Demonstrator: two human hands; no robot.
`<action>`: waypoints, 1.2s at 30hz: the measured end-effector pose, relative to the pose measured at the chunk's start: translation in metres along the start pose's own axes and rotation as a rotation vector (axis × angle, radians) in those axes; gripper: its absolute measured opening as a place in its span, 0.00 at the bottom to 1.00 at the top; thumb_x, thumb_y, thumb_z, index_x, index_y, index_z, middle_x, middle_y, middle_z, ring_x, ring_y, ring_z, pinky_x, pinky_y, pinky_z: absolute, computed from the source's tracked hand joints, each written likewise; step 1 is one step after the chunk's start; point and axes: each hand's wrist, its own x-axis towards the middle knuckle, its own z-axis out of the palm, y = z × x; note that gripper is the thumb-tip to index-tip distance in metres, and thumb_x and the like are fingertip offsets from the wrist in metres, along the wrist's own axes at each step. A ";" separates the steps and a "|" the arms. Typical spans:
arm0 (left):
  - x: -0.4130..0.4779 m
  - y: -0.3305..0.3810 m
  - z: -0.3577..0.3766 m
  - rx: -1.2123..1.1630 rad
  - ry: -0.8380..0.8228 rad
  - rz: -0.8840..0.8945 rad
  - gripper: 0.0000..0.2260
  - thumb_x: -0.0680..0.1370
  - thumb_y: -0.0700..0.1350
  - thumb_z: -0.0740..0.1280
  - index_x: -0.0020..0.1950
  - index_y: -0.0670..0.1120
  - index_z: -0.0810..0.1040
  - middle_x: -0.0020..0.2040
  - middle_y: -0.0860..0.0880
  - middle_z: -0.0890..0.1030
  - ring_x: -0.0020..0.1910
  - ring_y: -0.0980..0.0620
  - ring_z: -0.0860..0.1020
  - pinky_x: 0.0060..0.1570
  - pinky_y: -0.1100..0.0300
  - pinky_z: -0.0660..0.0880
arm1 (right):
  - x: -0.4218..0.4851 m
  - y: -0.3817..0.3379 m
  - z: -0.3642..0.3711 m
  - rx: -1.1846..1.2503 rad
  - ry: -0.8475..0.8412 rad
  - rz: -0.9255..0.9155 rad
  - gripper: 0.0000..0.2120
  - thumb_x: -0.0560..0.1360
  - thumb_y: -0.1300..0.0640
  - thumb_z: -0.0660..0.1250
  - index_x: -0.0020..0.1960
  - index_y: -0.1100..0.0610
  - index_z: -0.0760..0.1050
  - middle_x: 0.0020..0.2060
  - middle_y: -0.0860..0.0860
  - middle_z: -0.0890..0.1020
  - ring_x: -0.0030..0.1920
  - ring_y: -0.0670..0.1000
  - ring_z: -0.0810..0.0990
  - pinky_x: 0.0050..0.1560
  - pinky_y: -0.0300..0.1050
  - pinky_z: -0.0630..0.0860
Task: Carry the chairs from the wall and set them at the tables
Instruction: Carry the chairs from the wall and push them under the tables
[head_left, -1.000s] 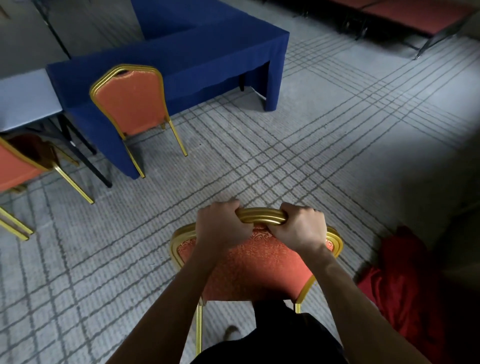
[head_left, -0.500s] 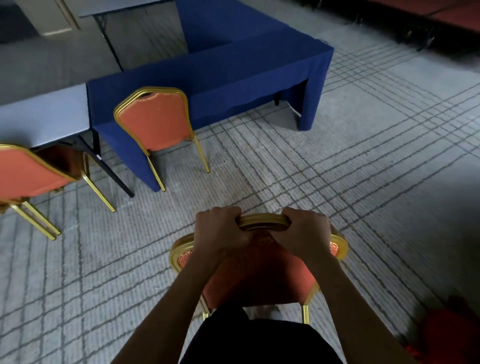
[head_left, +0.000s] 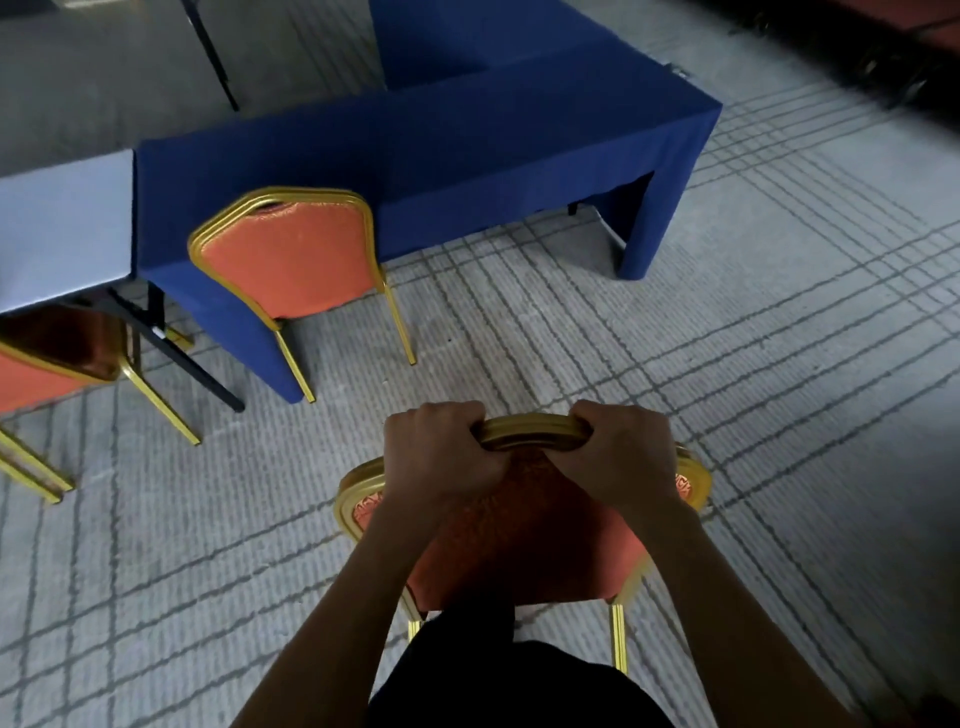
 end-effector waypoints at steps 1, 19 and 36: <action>0.024 -0.004 0.003 -0.008 -0.016 0.004 0.28 0.66 0.59 0.75 0.27 0.51 0.56 0.22 0.55 0.58 0.24 0.51 0.66 0.32 0.60 0.55 | 0.022 0.004 0.007 -0.002 -0.001 0.004 0.19 0.59 0.38 0.74 0.30 0.53 0.75 0.22 0.51 0.76 0.25 0.58 0.78 0.30 0.42 0.70; 0.319 -0.063 0.042 -0.065 -0.031 -0.012 0.23 0.67 0.57 0.72 0.27 0.50 0.59 0.24 0.54 0.64 0.26 0.50 0.68 0.33 0.58 0.59 | 0.315 0.048 0.100 0.021 0.052 -0.114 0.20 0.65 0.36 0.67 0.28 0.52 0.71 0.21 0.49 0.73 0.22 0.55 0.74 0.31 0.40 0.62; 0.577 -0.101 0.093 -0.091 0.070 -0.204 0.22 0.62 0.54 0.69 0.27 0.49 0.55 0.21 0.53 0.58 0.21 0.56 0.58 0.29 0.65 0.50 | 0.605 0.100 0.204 0.179 -0.052 -0.280 0.20 0.66 0.37 0.67 0.29 0.52 0.69 0.22 0.46 0.71 0.23 0.54 0.72 0.28 0.43 0.66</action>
